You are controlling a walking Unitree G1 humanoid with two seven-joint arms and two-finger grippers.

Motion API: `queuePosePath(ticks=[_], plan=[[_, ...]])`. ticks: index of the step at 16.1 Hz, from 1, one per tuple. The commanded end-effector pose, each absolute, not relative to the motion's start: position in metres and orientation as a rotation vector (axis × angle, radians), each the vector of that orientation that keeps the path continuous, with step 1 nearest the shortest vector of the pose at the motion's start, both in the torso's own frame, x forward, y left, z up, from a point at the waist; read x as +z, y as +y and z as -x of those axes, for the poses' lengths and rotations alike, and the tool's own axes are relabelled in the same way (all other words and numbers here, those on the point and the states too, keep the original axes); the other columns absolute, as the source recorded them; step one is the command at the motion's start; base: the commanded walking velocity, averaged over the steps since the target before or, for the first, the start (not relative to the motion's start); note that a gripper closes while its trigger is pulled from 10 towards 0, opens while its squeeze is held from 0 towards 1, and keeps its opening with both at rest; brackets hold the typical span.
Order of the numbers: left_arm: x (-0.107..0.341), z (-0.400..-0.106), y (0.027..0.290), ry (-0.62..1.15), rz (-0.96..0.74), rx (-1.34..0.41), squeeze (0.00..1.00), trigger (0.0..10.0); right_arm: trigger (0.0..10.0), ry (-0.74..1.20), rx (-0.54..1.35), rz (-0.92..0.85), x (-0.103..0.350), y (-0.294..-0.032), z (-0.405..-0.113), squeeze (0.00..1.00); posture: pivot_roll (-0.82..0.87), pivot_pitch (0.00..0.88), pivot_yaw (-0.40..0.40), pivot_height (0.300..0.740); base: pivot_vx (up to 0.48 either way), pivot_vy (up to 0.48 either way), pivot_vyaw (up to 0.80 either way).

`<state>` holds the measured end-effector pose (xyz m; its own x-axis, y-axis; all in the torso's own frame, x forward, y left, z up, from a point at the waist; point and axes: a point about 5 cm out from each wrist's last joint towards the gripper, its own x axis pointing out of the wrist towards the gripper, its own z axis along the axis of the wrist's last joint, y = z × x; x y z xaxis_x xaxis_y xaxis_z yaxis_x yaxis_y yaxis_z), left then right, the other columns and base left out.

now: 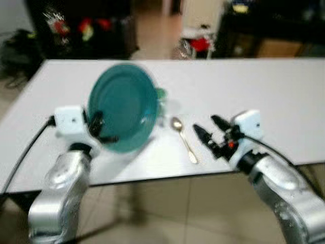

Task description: Setting the table

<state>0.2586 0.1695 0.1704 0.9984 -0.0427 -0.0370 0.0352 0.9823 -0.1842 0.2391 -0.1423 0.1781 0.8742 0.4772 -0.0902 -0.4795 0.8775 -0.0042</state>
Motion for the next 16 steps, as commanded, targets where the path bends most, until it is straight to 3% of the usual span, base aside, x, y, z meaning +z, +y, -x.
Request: queuePosePath(ticks=[1, 7, 9, 13, 16], plan=[[0.184, -0.257, 0.178, -0.012, 0.221, -0.018, 0.00, 10.0, 10.0, 0.068, 0.541, 0.007, 0.184, -0.141, -0.239, 0.00, -0.08, 0.004, 0.005, 0.740, 0.000, 0.000, 0.00], [0.192, -0.264, 0.193, -0.018, 0.438, -0.012, 0.00, 10.0, 10.0, 0.045, 0.708, -0.010, 0.201, -0.149, -0.235, 0.00, -0.08, 0.018, 0.028, 0.740, 0.000, 0.000, 0.00], [0.171, -0.266, 0.185, 0.204, 0.417, -0.082, 0.00, 10.0, 10.0, 0.089, 0.750, -0.006, 0.198, -0.150, -0.233, 0.00, -0.07, 0.021, 0.026, 0.740, 0.000, 0.000, 0.00], [0.154, -0.268, 0.186, 0.326, 0.485, -0.074, 0.00, 10.0, 10.0, 0.159, 0.859, 0.018, 0.193, -0.147, -0.223, 0.00, -0.07, 0.026, 0.025, 0.740, 0.000, 0.000, 0.00], [0.138, -0.279, 0.191, 0.453, 0.635, -0.021, 0.00, 10.0, 10.0, 0.208, 0.910, 0.046, 0.188, -0.147, -0.218, 0.00, -0.08, 0.027, 0.023, 0.740, 0.000, 0.000, 0.00]])
